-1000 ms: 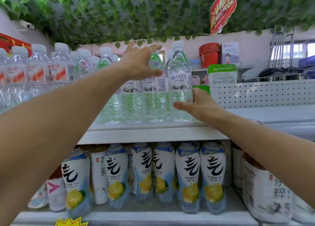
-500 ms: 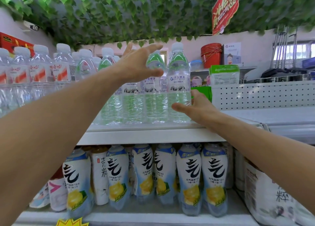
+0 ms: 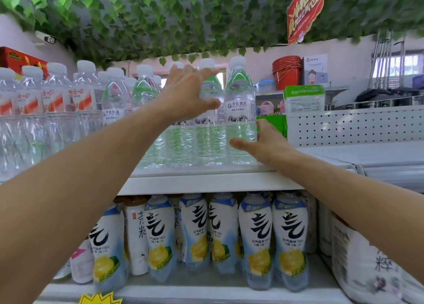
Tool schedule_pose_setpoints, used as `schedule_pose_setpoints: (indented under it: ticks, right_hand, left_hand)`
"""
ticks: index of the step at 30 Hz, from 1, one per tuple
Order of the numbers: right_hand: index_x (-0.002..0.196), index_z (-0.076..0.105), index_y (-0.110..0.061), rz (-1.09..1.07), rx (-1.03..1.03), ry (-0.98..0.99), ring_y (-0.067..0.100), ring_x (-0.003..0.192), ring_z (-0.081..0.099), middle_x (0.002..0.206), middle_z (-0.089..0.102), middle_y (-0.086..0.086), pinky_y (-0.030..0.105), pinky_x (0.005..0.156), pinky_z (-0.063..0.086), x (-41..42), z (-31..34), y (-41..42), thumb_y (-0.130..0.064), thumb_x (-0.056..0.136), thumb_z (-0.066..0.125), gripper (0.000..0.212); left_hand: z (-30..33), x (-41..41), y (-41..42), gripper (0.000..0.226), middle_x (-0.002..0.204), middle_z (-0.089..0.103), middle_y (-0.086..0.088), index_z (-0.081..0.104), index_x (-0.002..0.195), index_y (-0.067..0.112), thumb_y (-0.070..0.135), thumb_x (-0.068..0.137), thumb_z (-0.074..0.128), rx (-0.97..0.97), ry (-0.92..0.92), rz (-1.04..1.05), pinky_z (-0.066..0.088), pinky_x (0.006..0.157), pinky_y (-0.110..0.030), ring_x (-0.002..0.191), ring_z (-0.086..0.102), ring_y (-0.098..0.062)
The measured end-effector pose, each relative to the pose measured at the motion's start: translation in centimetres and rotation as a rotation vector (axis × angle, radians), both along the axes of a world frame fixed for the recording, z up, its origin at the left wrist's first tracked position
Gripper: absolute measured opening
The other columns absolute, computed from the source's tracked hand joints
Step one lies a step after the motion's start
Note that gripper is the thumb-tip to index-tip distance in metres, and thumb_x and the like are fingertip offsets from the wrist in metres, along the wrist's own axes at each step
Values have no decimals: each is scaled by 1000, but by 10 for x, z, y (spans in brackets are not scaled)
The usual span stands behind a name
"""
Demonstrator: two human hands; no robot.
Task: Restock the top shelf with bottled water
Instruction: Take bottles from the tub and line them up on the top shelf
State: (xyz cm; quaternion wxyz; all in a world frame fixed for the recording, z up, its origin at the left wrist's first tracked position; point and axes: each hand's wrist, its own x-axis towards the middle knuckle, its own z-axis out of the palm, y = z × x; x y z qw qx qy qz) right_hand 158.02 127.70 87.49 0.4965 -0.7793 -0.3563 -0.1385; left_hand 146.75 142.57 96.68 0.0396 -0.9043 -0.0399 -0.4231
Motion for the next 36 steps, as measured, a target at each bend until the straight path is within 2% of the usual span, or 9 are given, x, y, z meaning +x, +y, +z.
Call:
schedule_pose_setpoints:
  ticks: [5,9,13,17,20,25,29,31,36]
  right_hand:
    - [139,42,-18,147,284,226,23,121,47,142,47,10,48,102,42,9,28,-3,-59,99,33,57]
    - [155,20,-33,304,252,459,29,146,26,162,21,2,59,116,24,17,28,12,-82,85,23,86]
    - [152,29,-27,263,342,330,24,145,27,159,29,3,54,118,21,16,16,23,-72,94,17,74]
    - [124,43,-21,139,279,65,20,112,54,127,56,4,43,98,43,16,10,13,-61,95,43,49]
    - [130,35,-28,150,139,-6,18,121,54,130,57,-6,46,108,40,21,0,10,-49,79,75,68]
    - [138,35,-24,118,123,-41,19,122,54,132,57,-4,47,111,38,23,0,9,-41,80,78,74]
    - [141,32,-25,124,113,-53,21,126,53,138,55,-4,51,112,37,23,-2,10,-47,78,77,81]
    - [141,33,-27,123,121,-47,21,124,54,136,56,-6,51,111,37,22,-2,10,-48,77,77,81]
    - [144,32,-26,119,128,-52,22,129,49,141,53,-4,52,113,35,20,-3,9,-48,78,77,83]
  left_hand:
    - [0,1,11,73,155,18,-9,36,149,35,53,85,66,90,-35,21,15,118,-48,145,13,-29]
    - [-1,-1,17,79,160,18,-7,29,151,38,51,84,68,34,31,-7,11,121,-51,148,14,-30]
    - [-8,-1,17,79,161,19,-6,26,153,38,50,87,66,29,13,-7,6,122,-52,148,15,-28]
    - [-6,-3,14,78,159,22,-7,25,153,37,47,88,66,29,23,-4,6,122,-52,147,18,-28]
    - [-6,-4,11,71,154,32,-10,27,153,37,43,92,63,22,16,-7,4,122,-51,144,23,-28]
    - [5,1,11,48,142,51,-10,44,143,38,43,97,55,69,-55,30,-4,121,-49,138,38,-25]
    - [28,-6,17,26,102,66,6,65,121,31,37,97,56,44,-272,-60,34,109,-40,104,60,-14]
    - [41,-7,17,28,105,69,2,64,122,30,38,98,53,112,-354,-20,42,100,-38,105,61,-18]
    - [55,-2,15,44,143,55,0,46,145,26,42,105,37,4,5,12,-7,121,-47,141,37,-20]
